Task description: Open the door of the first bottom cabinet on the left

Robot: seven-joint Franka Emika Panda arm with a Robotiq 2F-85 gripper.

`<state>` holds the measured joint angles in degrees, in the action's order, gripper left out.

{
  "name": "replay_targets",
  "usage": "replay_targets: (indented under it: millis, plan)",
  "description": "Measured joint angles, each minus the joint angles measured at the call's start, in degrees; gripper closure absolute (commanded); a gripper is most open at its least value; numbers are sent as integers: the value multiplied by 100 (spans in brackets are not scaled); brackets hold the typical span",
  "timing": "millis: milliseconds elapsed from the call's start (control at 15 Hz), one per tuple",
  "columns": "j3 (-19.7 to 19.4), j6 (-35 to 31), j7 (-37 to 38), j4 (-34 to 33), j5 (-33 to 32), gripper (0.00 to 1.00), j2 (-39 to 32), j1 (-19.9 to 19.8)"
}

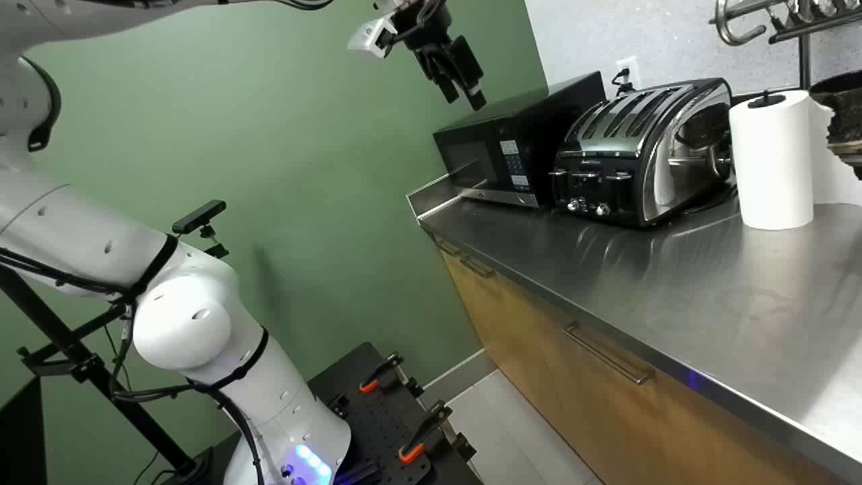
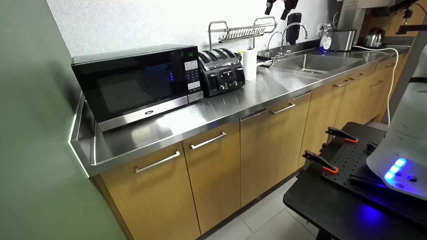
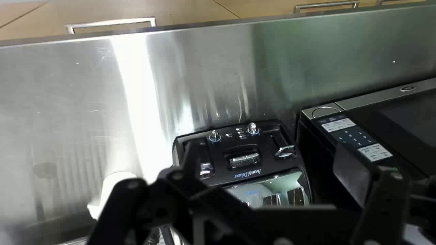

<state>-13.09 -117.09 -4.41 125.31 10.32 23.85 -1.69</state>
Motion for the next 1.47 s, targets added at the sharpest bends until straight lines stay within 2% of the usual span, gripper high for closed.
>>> replay_targets:
  millis: [1000, 1200, 1467]
  plan:
    - [40, 0, 0, 0, 0, 0, -1, -14]
    - [400, -1, -1, 59, -48, 0, 5, 12]
    - [1370, -361, 11, 620, -329, 0, 162, 323]
